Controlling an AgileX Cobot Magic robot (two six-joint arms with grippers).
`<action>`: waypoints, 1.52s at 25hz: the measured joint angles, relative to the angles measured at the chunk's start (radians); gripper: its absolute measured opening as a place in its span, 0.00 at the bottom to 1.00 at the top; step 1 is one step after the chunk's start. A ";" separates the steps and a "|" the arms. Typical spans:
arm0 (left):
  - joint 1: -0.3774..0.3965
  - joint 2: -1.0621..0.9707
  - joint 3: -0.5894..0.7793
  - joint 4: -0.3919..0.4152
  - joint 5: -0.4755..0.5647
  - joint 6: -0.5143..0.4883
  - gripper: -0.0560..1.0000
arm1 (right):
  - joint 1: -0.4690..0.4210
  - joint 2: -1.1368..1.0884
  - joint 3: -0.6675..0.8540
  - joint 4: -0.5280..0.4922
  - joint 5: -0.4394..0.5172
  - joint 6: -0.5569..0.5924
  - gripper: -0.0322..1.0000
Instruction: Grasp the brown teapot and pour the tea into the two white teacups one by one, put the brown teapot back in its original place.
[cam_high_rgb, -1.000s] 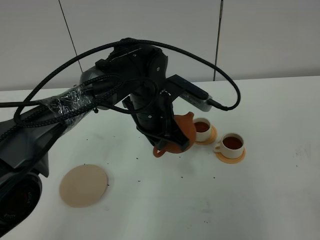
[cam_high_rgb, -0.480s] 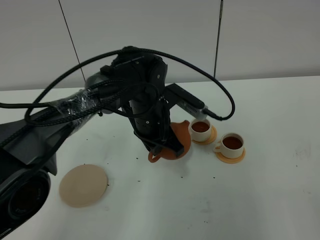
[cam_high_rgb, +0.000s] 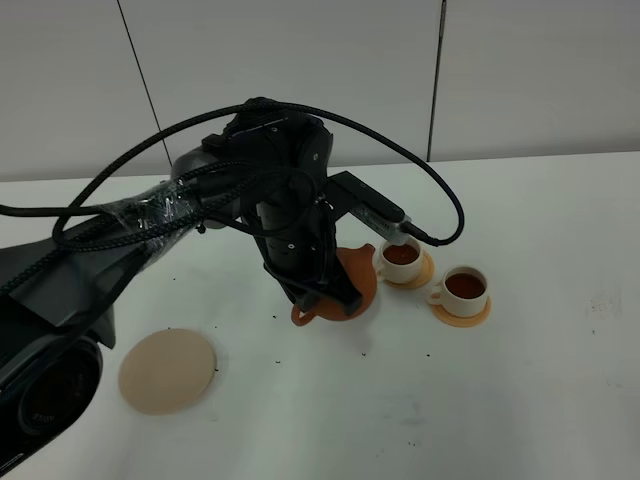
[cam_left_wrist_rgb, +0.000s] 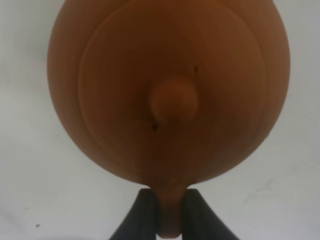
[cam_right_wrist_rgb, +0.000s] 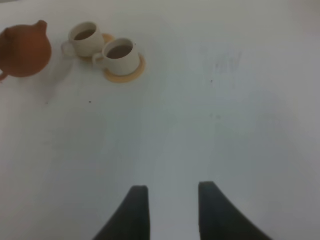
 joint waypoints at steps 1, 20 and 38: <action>0.005 -0.009 0.000 0.000 0.000 0.001 0.21 | 0.000 0.000 0.000 0.000 0.000 0.000 0.26; 0.182 -0.294 0.321 -0.038 0.000 -0.252 0.21 | 0.000 0.000 0.000 0.000 0.000 0.000 0.26; 0.294 -0.505 0.820 -0.030 -0.288 -0.398 0.21 | 0.000 0.000 0.000 0.000 0.000 0.000 0.26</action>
